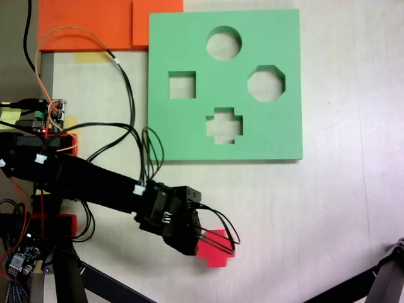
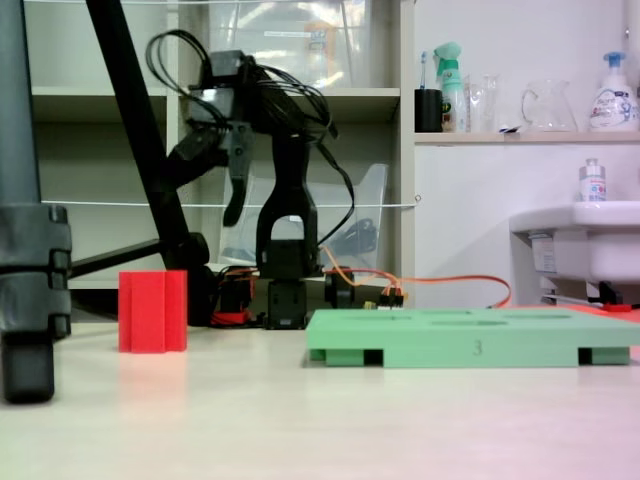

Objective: Put the cross columnar block into the corresponding hole

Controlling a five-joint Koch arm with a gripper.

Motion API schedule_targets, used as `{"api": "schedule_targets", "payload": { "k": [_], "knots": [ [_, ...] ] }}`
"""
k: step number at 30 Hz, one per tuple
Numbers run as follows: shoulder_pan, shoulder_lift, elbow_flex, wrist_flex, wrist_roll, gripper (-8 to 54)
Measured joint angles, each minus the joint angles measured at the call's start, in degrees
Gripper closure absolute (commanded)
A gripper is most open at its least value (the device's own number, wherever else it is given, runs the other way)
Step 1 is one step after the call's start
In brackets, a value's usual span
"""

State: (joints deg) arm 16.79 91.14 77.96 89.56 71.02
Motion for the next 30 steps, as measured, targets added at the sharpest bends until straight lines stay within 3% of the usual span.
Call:
{"api": "schedule_targets", "payload": {
  "k": [30],
  "knots": [
    [4.13, -17.75, 0.09, -9.76, -6.86, -6.7]
  ]
}}
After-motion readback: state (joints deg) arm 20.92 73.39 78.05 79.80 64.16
